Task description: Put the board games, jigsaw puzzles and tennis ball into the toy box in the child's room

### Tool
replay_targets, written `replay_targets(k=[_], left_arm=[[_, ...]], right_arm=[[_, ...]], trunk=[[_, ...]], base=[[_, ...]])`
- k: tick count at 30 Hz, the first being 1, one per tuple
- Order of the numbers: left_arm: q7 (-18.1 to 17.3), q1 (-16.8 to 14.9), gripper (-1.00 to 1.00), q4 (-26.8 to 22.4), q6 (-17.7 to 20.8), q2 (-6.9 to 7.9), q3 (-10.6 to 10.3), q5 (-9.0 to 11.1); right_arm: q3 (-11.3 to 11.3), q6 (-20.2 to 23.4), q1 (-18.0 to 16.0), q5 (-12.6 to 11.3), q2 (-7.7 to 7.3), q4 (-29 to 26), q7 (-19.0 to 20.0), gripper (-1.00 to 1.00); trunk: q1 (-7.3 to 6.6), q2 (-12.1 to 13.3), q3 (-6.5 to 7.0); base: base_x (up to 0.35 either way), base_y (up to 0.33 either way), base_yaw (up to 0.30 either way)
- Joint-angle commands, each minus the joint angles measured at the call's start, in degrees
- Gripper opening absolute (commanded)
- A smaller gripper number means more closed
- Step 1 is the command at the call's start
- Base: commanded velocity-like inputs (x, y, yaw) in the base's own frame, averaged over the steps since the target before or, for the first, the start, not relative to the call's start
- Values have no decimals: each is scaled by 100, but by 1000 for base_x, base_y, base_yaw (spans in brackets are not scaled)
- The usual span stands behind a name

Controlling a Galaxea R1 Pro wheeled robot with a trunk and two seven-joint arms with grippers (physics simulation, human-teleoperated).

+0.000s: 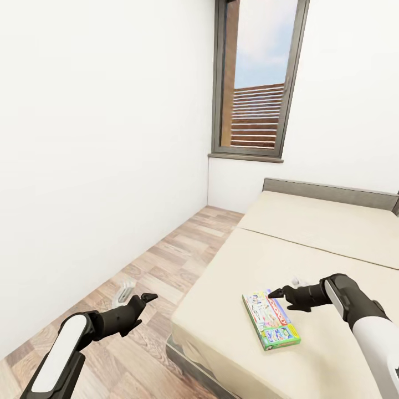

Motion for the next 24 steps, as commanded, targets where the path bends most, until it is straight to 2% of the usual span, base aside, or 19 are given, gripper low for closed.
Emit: replay_targets(k=[1,11,24], left_arm=[[59,-4,100,-5,11,0,5,60],[73,-4,100,-5,11,3,6,59],[83,-12,100,-5,8,10,7,53]], right_arm=[[-18,38,-1,6,2,-2,30,100],[-9,36,6,12,9,1,84,100],[-7,34,8,13,7,2,95,100]], trunk=[[-1,-3,-6],[-1,-3,-6],[285,-524,-240]], base=[[0,0,0],[0,0,0],[0,0,0]])
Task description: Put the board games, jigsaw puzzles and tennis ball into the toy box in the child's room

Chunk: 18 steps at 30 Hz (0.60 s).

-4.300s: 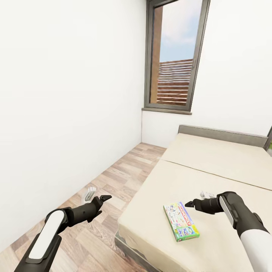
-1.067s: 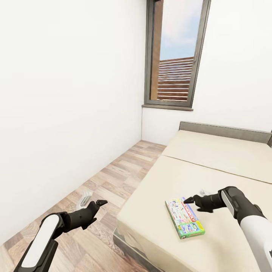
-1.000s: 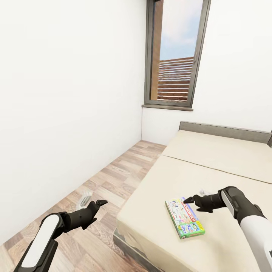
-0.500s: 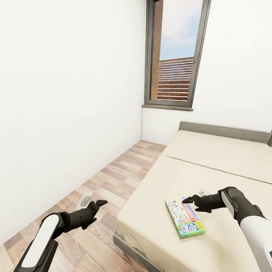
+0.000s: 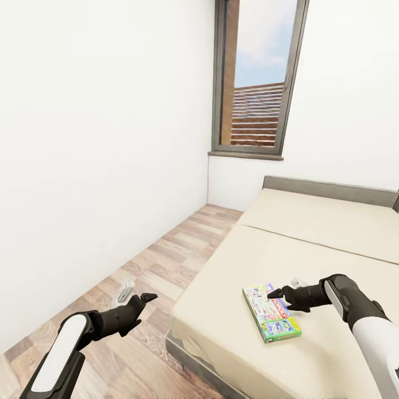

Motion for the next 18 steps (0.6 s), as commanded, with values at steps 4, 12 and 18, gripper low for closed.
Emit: replay_targets(k=[4,12,18], left_arm=[[61,-4,100,-5,12,-1,1,57],[50,-8,100,-5,13,7,2,37],[42,-8,100,-5,13,13,3,35]], right_arm=[[-19,41,-4,4,-1,-3,14,100],[-20,40,-3,4,-7,-8,14,100],[-20,21,-3,4,-10,-11,20,100]], trunk=[[87,-165,-78],[197,-365,-168],[197,-365,-168]], base=[[0,0,0],[0,0,1],[0,0,76]])
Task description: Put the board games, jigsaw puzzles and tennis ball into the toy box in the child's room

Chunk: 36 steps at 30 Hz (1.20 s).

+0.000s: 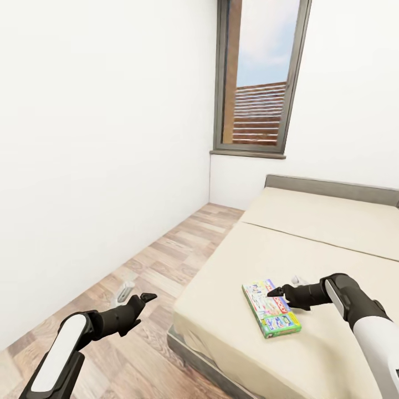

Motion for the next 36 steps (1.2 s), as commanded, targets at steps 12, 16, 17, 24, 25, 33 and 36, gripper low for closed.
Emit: replay_targets(k=[12,16,17,24,25,33,36], left_arm=[[53,-4,100,-3,12,2,3,57],[53,-3,100,-3,12,2,3,57],[53,-3,100,-3,12,2,3,57],[58,-2,100,-3,2,1,-2,48],[56,3,100,-2,-4,1,-9,39],[54,29,100,53,-12,19,-31,-27],[54,38,100,67,-13,21,-35,-122]], right_arm=[[-9,7,4,25,2,40,5,100],[-9,5,4,25,2,38,5,100],[-9,5,4,25,2,38,5,100],[-10,4,4,25,2,35,5,100],[-10,4,4,25,2,35,5,100],[-10,3,4,25,2,29,5,100],[-11,2,5,25,2,28,5,100]], trunk=[[0,-1,-7],[0,-1,-7],[0,-1,-7],[0,-1,-7],[0,-1,-7],[0,-1,-7],[0,-1,-7]], base=[[0,0,238],[0,0,273],[0,0,275],[0,0,234],[0,0,92],[0,0,53],[0,0,18]])
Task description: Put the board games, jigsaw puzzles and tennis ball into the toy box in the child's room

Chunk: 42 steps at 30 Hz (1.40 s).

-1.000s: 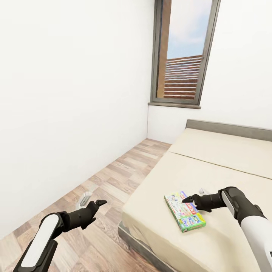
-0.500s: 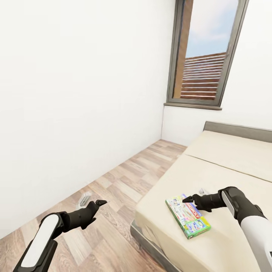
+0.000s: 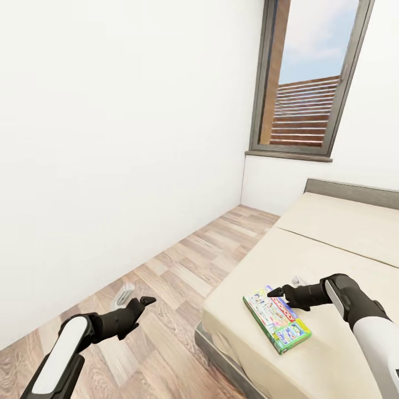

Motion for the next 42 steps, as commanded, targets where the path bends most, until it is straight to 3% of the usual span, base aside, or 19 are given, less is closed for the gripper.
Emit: replay_targets(k=[1,5,14,42], left_arm=[[55,7,100,2,10,-8,4,-3],[42,66,100,18,10,-34,0,-269],[33,103,100,27,3,-50,-2,-475],[30,133,100,29,-4,-54,3,-536]], right_arm=[[-9,23,1,53,3,1,2,100],[-8,20,2,55,3,0,2,100],[-8,19,1,57,3,-1,2,100],[-15,22,-1,62,3,-1,2,100]], trunk=[[0,-2,-7],[0,-2,-7],[0,-2,-7],[0,-2,-7]], base=[[0,0,12],[0,0,7],[0,0,3],[-103,0,0]])
